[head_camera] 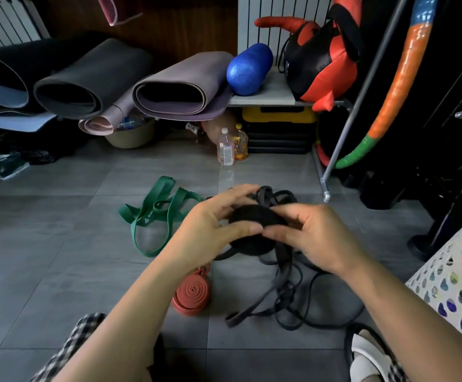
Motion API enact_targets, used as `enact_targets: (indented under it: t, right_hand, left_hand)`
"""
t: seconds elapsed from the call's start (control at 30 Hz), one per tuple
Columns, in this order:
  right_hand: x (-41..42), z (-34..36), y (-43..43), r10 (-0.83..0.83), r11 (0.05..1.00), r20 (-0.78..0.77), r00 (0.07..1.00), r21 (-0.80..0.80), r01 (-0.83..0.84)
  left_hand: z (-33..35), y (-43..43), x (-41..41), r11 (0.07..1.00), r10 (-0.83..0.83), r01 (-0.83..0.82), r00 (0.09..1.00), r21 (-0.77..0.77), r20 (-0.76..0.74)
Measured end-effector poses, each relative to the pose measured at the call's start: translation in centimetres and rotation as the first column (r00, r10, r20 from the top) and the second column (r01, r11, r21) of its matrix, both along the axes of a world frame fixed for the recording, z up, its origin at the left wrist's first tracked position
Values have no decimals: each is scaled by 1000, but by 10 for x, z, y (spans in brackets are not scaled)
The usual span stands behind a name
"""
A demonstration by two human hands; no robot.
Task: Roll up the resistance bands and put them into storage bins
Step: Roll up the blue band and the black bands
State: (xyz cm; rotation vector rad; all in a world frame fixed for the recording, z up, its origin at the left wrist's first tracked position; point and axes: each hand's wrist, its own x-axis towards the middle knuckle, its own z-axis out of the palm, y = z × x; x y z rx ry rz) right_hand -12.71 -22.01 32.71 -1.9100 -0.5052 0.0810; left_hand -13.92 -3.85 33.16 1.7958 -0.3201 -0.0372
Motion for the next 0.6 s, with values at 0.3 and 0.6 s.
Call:
enact_targets:
  t: [0.3,0.6]
  right_hand:
    - [3,-20,1,164,980,-269,949,155,-125]
    - [1,-63,9,-127,887,-33,991,-451,99]
  left_hand:
    - [2,0,-3,940,183,-180,983,-290,-15]
    - [10,33,4,794,362,-387,921,-469,-145]
